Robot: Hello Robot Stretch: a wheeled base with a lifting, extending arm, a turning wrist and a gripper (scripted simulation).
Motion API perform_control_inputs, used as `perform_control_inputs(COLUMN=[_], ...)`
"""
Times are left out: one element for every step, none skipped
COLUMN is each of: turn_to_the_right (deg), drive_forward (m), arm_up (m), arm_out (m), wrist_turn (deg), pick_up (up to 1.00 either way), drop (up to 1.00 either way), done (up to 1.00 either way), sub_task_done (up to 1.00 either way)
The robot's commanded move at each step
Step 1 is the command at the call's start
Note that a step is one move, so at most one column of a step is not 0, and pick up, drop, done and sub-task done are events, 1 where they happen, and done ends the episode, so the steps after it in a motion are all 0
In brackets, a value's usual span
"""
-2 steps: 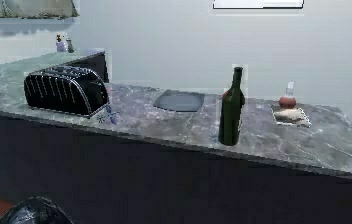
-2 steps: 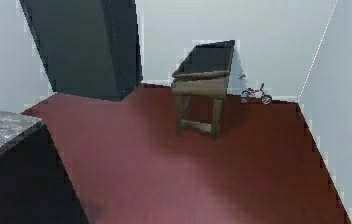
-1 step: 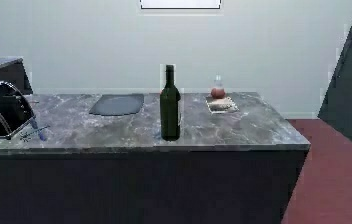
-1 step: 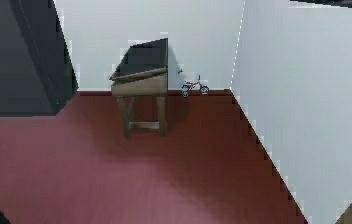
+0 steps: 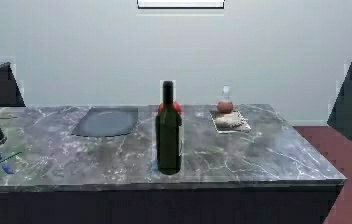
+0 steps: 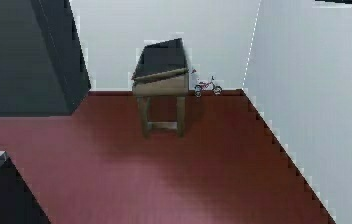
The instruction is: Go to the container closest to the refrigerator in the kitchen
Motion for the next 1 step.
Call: perform_control_inputs(turn_to_the_right=[-45.0], drive_forward=[0.00], arm_up=[0.00], arm_out=[0.00], wrist_turn=[0.0], pick_up=[0.00], drop=[0.00], done=[0.00], sub_task_done=[0.00])
